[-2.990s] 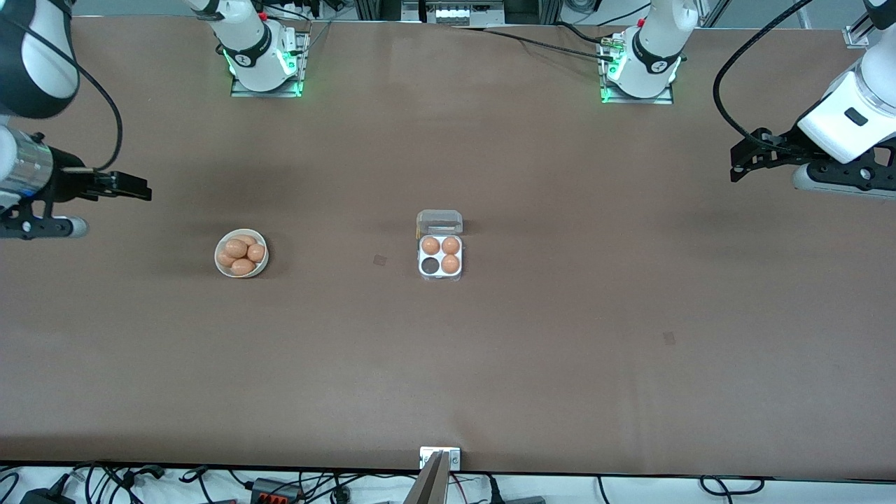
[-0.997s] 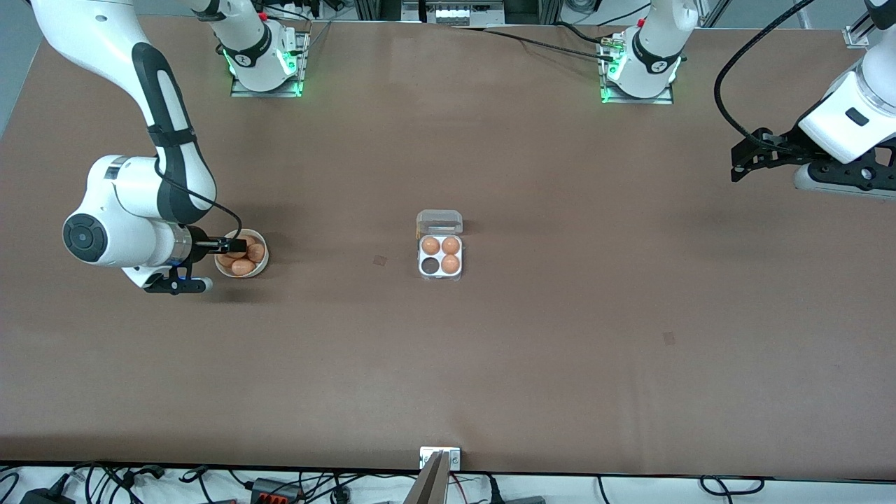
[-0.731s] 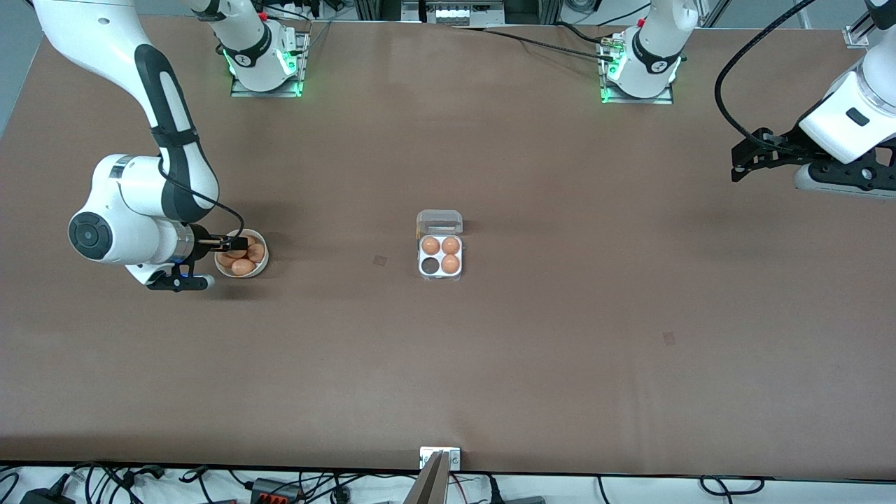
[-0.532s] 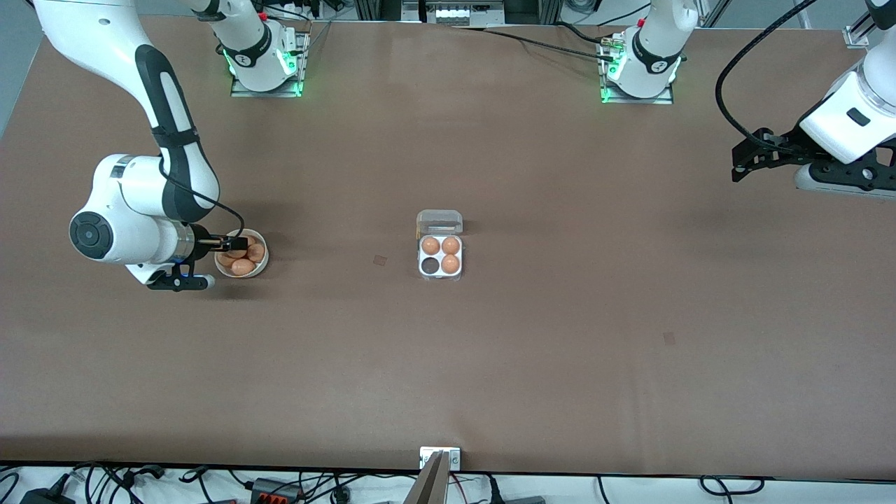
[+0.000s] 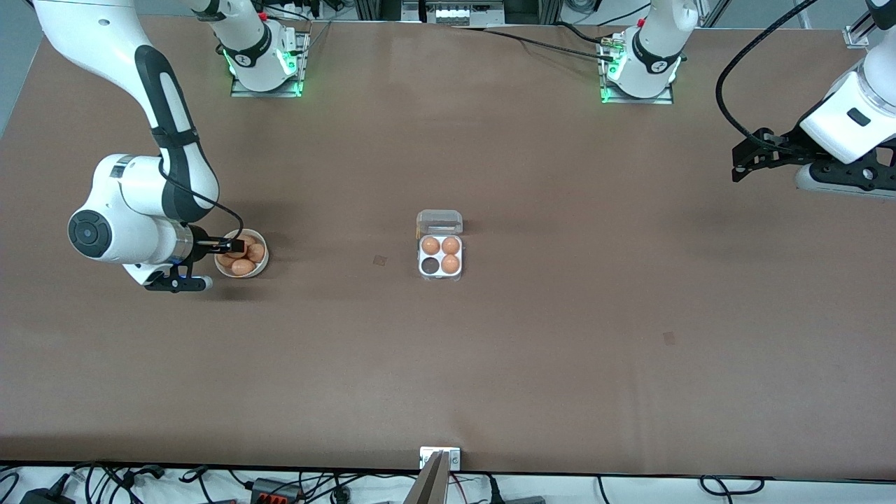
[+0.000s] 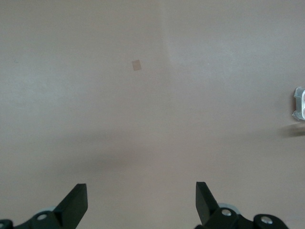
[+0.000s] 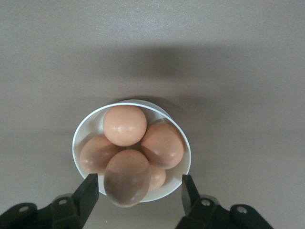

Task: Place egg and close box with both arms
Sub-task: 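Lower the right gripper and close it around one brown egg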

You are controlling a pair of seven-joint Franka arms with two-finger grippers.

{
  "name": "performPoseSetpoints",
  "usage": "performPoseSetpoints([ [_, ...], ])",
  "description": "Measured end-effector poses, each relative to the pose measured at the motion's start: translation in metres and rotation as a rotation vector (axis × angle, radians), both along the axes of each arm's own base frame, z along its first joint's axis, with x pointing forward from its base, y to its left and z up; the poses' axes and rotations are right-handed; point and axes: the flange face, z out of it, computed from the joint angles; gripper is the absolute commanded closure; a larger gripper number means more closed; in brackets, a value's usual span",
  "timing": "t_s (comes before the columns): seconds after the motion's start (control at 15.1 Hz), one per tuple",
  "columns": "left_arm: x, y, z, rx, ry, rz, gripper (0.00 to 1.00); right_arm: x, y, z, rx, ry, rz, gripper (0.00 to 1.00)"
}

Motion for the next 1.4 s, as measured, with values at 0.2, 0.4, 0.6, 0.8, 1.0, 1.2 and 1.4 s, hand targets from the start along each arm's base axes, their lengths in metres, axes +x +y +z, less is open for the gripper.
performPoseSetpoints([
  [0.2, 0.0, 0.0, 0.0, 0.0, 0.0, 0.0, 0.0, -0.0015, -0.0003, -0.0028, -0.002, 0.003, -0.003, 0.25],
  [0.4, 0.0, 0.0, 0.0, 0.0, 0.0, 0.0, 0.0, -0.0028, 0.0, -0.0067, -0.004, -0.002, -0.004, 0.29],
  [0.6, 0.0, 0.0, 0.0, 0.0, 0.0, 0.0, 0.0, -0.0029, 0.0013, -0.0071, -0.006, -0.004, -0.01, 0.36],
  [0.8, 0.0, 0.0, 0.0, 0.0, 0.0, 0.0, 0.0, -0.0028, 0.0019, -0.0071, -0.008, -0.005, -0.014, 0.44],
  [1.0, 0.0, 0.0, 0.0, 0.0, 0.0, 0.0, 0.0, -0.0027, 0.0021, -0.007, -0.009, -0.006, -0.017, 0.5],
  [1.2, 0.0, 0.0, 0.0, 0.0, 0.0, 0.0, 0.0, -0.0025, 0.0027, -0.0068, -0.009, -0.007, -0.018, 0.6],
  [1.4, 0.0, 0.0, 0.0, 0.0, 0.0, 0.0, 0.0, -0.0022, 0.0026, -0.0061, -0.009, -0.008, -0.02, 0.73],
])
